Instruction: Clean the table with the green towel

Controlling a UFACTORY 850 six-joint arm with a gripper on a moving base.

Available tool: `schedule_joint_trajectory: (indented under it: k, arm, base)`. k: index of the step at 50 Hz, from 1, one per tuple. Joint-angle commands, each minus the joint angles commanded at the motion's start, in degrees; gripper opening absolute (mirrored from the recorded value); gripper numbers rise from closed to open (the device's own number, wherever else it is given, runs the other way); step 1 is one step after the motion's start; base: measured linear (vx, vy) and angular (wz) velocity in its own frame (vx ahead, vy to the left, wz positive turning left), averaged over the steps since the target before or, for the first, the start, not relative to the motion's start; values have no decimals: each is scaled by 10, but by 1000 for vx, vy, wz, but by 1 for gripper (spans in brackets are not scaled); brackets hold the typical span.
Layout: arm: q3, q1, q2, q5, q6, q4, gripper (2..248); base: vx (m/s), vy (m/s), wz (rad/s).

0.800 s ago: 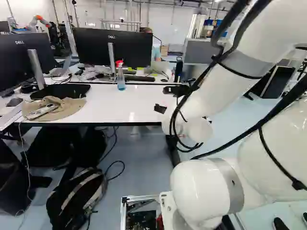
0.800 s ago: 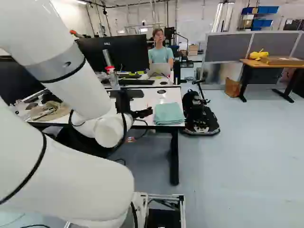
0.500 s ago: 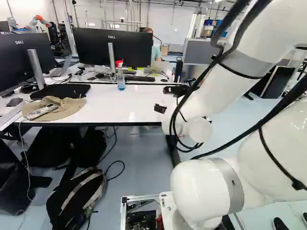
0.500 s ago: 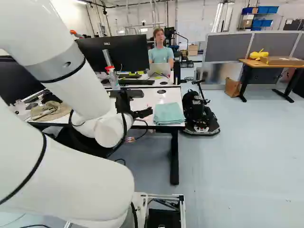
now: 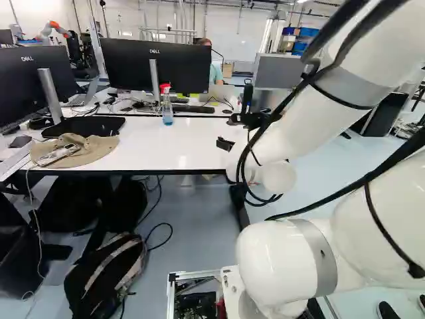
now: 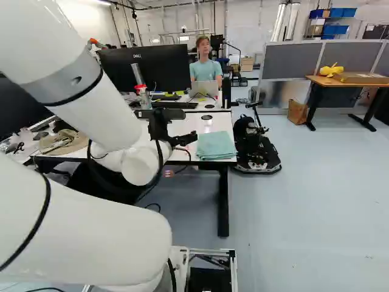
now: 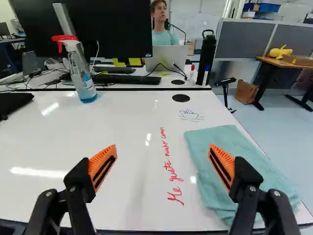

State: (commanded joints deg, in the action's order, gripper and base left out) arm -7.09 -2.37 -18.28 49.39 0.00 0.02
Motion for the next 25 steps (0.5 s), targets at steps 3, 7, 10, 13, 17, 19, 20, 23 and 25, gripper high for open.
schedule_joint_trajectory:
  k: [3,7,10,13,17,19,20,23,25]
  arm:
    - [-6,-6,2,0,0,0,247]
    - [-15,-14,6,0,0,0,247]
    - [-22,-21,10,0,0,0,247]
    - [-29,-26,13,0,0,0,247]
    - [-39,-34,18,-2,0,0,247]
    - [-44,-39,20,-5,0,0,247]
    - [-46,-40,21,-6,0,0,247]
    - [-54,-46,25,-13,0,0,247]
    - [-59,-49,28,-18,0,0,247]
  base:
    - [0,0,0]
    - [0,0,0]
    - [0,0,0]
    - [0,0,0]
    - [0,0,0]
    - [0,0,0]
    - [0,0,0]
    - [0,0,0]
    - [0,0,0]
